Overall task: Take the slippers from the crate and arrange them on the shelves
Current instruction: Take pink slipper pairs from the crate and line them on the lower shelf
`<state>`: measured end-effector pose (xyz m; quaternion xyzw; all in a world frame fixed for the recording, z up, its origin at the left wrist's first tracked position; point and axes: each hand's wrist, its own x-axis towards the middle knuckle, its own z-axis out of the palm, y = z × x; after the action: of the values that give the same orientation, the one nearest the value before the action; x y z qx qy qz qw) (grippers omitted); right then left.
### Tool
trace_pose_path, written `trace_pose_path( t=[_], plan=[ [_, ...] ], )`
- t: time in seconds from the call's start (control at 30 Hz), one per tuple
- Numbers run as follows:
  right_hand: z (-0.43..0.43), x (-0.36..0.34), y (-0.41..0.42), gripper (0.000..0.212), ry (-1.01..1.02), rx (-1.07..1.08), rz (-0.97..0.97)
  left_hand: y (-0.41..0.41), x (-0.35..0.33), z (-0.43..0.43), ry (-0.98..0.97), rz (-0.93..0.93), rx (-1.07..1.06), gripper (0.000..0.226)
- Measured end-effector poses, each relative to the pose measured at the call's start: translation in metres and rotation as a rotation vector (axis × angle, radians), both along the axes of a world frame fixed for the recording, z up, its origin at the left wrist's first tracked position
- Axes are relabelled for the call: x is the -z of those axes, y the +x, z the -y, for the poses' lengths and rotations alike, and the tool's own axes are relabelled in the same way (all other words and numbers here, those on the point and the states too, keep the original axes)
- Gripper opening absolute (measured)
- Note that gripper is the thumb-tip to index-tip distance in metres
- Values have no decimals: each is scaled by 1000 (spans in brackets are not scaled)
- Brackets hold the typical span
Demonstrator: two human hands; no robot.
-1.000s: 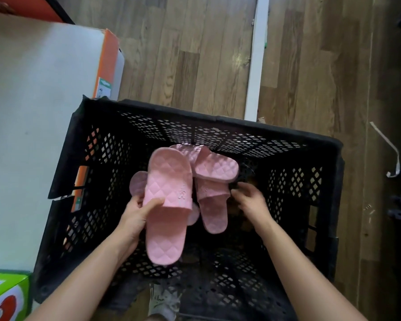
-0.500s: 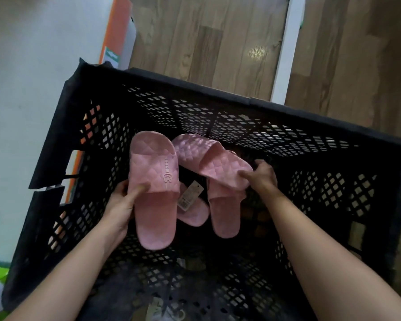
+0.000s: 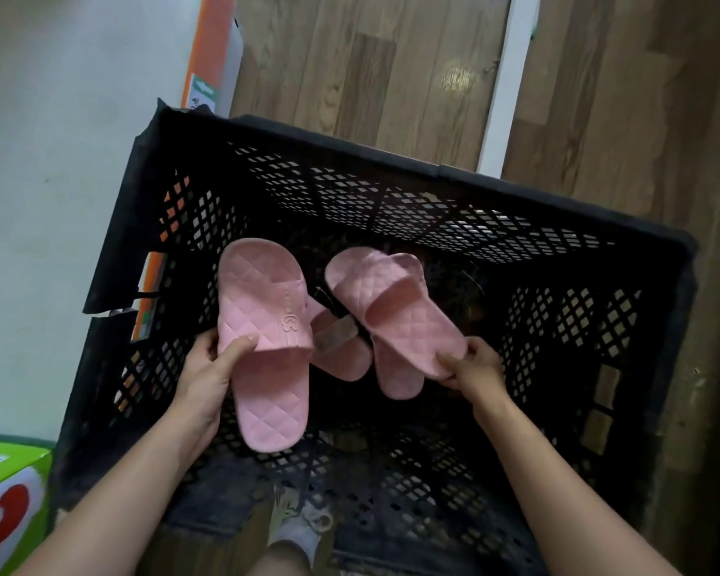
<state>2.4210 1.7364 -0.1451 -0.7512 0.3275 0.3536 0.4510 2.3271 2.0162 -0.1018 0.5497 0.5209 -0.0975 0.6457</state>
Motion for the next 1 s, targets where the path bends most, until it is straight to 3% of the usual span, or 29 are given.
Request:
trace_pose_path(
  t=[0.13,0.3,0.4,0.47,0.63,0.73,0.8,0.87,1.0],
  plan=[
    [-4,-9,-31,17,117,-23,-55,-6,-6,3,-56,35,-40,63],
    [-32,4,-48,21,296,-163,-168,-6,-4,5,-89,40,-41,62],
    [-49,19,-48,22,204,-450,-130,-4,-1,4,-92,44,-29,55],
    [-57,28,-44,22,107,-525,-86,-2,-1,3,-93,48,-5,63],
    [-51,34,-22,37,-37,-411,-61,0,4,-3,-87,47,27,80],
    [-39,31,-6,32,-318,-272,85,0,8,-4,-77,32,40,91],
    [-31,32,4,32,-476,-338,149,0,11,-5,-45,16,50,94],
    [-26,38,13,44,-476,-431,159,-1,15,-5,-9,3,78,94],
    [-32,54,27,71,-192,-426,56,3,22,-5,13,-9,136,95]
  ],
)
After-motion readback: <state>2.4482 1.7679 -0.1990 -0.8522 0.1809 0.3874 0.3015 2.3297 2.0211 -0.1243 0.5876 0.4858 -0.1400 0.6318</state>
